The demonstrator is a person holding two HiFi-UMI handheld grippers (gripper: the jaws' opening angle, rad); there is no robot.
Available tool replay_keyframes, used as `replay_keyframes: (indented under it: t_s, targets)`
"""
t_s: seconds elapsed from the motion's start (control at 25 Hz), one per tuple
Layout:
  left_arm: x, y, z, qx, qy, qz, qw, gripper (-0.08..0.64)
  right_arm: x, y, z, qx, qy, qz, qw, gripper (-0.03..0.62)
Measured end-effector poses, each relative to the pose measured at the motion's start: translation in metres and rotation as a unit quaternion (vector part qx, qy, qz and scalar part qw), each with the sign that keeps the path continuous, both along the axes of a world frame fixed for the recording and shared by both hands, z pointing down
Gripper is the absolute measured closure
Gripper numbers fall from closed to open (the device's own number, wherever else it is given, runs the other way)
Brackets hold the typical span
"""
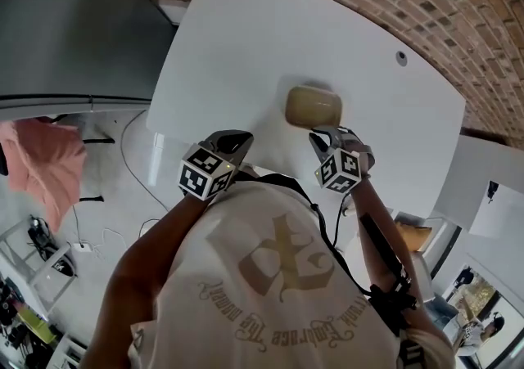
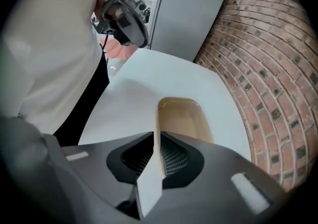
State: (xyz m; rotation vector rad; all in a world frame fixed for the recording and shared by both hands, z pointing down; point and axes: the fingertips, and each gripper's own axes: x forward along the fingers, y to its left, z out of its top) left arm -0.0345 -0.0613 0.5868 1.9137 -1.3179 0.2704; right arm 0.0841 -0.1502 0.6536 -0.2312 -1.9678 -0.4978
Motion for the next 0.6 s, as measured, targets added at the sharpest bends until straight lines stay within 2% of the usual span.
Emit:
replay_keyframes:
  t_s: [0.2, 0.6]
  targets:
    - [-0.008, 0.007, 0.001, -0.003, 0.003, -0.019, 0.9998, 0.555, -0.001, 0.0, 0.007, 0.012, 0.023, -0.015, 1.0, 0.542]
    - [-0.007, 0.013, -0.004, -0.001, -0.003, -0.017, 0.9998, 0.555, -0.001, -0.002, 0.007, 0.023, 0.033, -0.007, 0.999, 0.563]
